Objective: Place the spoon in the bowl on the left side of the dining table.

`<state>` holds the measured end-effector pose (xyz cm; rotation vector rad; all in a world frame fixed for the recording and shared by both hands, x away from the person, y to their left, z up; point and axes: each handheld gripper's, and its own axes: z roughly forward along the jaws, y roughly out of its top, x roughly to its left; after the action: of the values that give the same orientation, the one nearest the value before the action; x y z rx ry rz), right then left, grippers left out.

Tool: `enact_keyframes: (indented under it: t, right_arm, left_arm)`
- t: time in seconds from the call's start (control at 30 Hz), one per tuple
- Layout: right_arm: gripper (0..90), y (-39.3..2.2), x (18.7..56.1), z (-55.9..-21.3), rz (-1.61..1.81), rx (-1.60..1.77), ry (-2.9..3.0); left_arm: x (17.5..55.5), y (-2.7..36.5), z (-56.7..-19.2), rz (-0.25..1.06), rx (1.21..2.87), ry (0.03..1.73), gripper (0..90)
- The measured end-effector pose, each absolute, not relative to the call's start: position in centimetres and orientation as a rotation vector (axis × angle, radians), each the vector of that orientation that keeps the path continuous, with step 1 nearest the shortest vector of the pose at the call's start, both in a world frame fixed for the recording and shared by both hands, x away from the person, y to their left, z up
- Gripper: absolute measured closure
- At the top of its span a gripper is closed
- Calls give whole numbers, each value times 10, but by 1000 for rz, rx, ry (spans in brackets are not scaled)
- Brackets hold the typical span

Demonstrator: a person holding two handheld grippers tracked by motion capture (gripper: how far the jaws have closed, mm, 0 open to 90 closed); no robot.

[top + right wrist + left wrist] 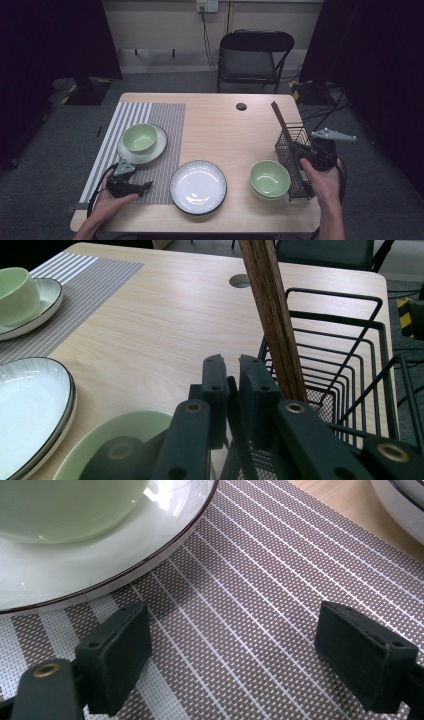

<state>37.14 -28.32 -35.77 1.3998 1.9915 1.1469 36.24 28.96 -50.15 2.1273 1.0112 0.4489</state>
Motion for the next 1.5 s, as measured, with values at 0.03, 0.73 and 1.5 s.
enact_keyframes:
  t: [0.03, 0.73, 1.5]
  right_arm:
    - [821, -283, 372, -358, 1145, 1399, 1994]
    - [838, -283, 370, -356, 1143, 1397, 1999]
    - [882, -281, 360, -351, 1172, 1352, 2020]
  left_arm:
    - [362, 290, -501, 449, 2127, 1012, 144]
    - [362, 290, -502, 449, 2126, 1012, 144]
    - [362, 290, -501, 454, 2132, 1008, 145]
